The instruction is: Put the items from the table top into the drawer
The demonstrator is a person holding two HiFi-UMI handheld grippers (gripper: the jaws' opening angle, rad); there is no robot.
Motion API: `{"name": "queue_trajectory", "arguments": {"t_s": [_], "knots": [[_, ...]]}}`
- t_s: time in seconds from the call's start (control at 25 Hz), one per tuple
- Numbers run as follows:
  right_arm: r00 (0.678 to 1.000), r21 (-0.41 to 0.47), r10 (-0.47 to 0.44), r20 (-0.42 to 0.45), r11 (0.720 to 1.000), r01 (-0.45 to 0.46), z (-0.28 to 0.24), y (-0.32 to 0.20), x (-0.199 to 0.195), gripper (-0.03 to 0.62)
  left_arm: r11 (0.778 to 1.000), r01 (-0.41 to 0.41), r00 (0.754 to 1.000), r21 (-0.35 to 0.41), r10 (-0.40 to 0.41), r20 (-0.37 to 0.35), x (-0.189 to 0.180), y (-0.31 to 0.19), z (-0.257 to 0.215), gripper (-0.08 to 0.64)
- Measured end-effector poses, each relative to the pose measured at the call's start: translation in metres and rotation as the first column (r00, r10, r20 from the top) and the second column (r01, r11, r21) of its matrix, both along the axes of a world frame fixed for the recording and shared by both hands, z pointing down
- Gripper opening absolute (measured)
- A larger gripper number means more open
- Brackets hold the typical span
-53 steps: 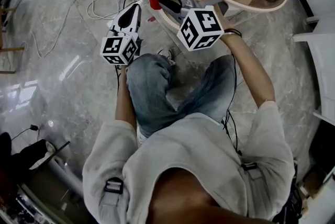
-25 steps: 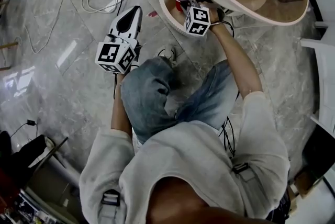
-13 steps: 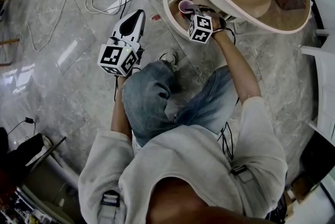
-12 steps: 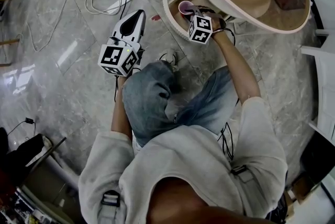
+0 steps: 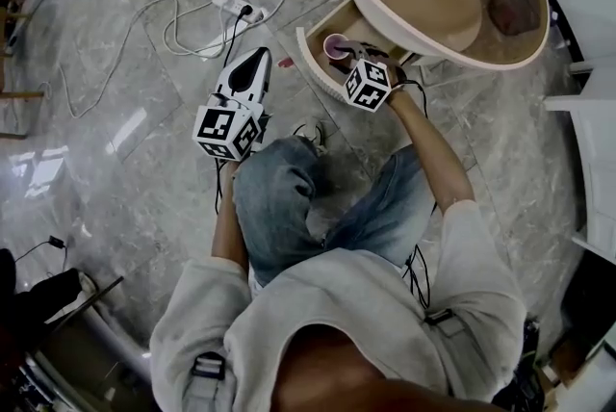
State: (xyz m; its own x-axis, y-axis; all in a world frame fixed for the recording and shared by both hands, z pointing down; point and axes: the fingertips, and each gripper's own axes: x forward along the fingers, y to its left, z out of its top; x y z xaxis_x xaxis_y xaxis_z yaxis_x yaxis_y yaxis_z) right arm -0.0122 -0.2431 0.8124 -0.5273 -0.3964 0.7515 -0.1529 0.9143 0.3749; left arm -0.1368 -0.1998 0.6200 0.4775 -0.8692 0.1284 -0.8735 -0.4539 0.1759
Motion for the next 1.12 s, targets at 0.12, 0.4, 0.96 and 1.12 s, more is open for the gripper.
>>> {"name": "queue_trajectory", "arguments": {"t_s": [0.12, 0.4, 0.96, 1.12], "knots": [[0.993, 0.083, -0.025, 0.116, 0.996, 0.015, -0.049, 0.011, -0.018, 0.094, 1.0, 0.001, 1.0, -0.005, -0.001, 0.0, 0.001, 0.006, 0.0, 0.015], [0.946, 0.251, -0.156, 0.285, 0.964, 0.083, -0.183, 0.033, -0.054, 0.025, 1.0, -0.008, 1.0, 0.017, 0.008, -0.004, 0.006, 0.011, -0.007, 0.015], [0.975, 0.319, 0.007, 0.221, 0.945, -0.079, -0.293, -0.043, 0.035, 0.025, 0.999, -0.016, 0.999, 0.032, 0.018, -0.046, 0.011, 0.009, -0.015, 0.015], [0.987, 0.324, 0.039, 0.157, 0.942, -0.089, -0.293, -0.066, 0.043, 0.025, 1.0, -0.013, 0.998, 0.028, 0.014, -0.055, 0.01, 0.009, -0.014, 0.015]]}}
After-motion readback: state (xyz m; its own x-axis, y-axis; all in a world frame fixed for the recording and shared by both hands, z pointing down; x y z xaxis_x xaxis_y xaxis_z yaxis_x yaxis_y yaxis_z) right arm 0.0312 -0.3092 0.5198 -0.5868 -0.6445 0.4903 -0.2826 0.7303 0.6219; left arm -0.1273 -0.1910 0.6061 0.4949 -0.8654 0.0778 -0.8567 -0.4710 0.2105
